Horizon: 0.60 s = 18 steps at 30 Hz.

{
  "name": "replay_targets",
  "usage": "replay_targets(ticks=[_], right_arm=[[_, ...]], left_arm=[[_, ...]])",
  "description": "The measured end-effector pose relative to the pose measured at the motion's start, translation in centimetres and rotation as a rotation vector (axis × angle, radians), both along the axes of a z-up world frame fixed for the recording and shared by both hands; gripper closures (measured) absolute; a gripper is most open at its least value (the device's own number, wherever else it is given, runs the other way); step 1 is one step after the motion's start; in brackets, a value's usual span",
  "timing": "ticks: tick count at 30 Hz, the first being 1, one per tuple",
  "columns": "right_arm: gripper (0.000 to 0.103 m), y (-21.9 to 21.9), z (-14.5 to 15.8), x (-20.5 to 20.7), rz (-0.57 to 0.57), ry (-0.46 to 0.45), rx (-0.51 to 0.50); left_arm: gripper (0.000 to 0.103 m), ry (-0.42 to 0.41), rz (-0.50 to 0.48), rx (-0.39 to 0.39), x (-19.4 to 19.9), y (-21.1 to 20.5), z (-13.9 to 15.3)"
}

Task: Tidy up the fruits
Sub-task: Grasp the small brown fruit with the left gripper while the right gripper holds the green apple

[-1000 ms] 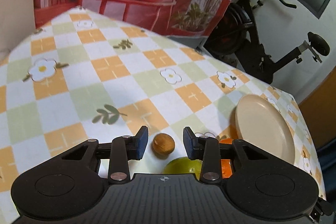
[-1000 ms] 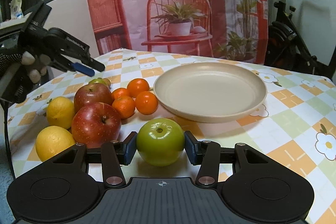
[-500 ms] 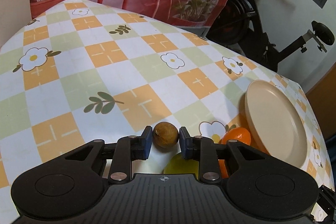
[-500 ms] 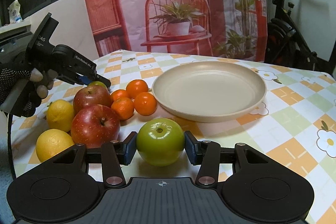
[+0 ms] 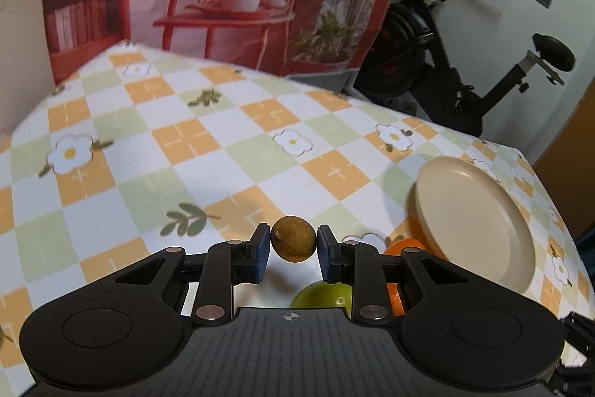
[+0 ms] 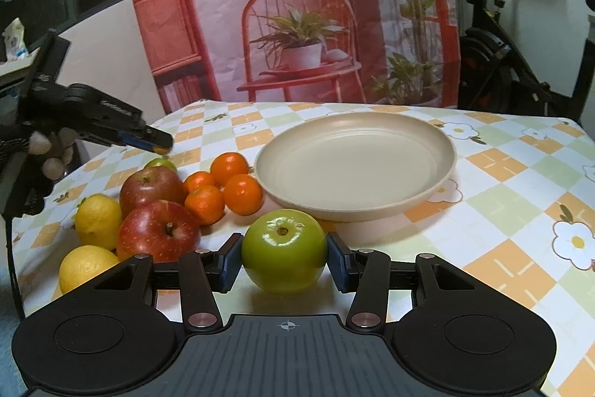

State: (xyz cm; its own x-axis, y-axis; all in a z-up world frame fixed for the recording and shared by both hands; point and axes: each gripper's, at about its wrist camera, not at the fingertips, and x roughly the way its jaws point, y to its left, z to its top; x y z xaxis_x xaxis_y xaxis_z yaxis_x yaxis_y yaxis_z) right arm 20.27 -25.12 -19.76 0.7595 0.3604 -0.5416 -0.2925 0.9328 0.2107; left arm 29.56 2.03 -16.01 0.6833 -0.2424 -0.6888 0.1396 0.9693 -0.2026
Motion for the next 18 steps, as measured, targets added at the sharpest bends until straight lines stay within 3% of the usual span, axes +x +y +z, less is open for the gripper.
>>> replay_targets(ticks=[8,18], right_arm=[[0.059,-0.1,0.7,0.3,-0.044,-0.002,-0.012],[0.059,-2.4,4.9,2.8,-0.091,-0.069,0.021]], left_arm=[[0.074,-0.09,-0.057,0.02,-1.5,-0.7,2.8],[0.074,-0.187,-0.113,-0.025,-1.9,-2.7,6.9]])
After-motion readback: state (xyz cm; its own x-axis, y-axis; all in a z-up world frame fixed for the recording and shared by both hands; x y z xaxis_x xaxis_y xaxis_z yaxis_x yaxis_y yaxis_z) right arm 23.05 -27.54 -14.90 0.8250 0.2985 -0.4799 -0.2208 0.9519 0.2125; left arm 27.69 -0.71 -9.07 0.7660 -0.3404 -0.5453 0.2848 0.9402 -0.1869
